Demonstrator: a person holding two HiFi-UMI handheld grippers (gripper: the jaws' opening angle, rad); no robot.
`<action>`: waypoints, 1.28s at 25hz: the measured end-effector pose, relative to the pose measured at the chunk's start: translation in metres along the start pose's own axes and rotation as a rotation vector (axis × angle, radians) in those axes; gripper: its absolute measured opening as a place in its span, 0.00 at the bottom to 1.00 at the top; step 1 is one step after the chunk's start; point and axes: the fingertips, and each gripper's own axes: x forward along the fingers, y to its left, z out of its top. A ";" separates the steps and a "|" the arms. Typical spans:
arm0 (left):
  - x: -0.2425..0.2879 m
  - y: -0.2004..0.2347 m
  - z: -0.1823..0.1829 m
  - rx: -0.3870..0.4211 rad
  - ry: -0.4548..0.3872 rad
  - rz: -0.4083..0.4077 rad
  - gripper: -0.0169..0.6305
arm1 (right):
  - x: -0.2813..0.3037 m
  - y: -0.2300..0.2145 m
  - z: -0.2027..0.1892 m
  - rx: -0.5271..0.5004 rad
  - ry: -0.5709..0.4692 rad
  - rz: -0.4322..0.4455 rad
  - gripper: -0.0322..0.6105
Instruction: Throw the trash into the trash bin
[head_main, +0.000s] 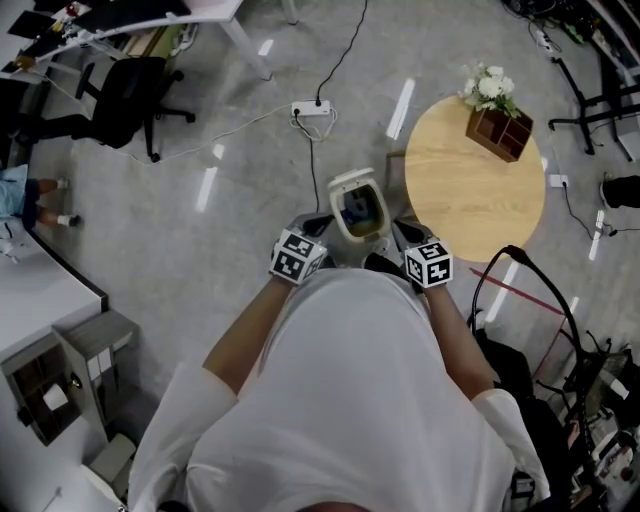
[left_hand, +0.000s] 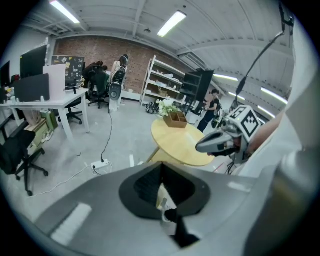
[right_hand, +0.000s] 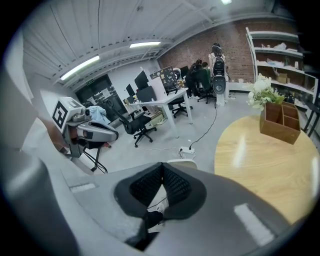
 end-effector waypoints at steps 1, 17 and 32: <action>0.000 0.001 0.000 -0.001 0.001 0.001 0.03 | 0.000 0.000 0.000 0.001 -0.001 -0.002 0.05; 0.007 -0.007 0.002 0.037 0.009 -0.012 0.03 | -0.001 -0.003 0.007 0.002 -0.021 0.003 0.05; 0.007 -0.015 0.000 0.033 0.009 -0.025 0.03 | -0.006 0.002 0.003 0.006 -0.025 0.004 0.05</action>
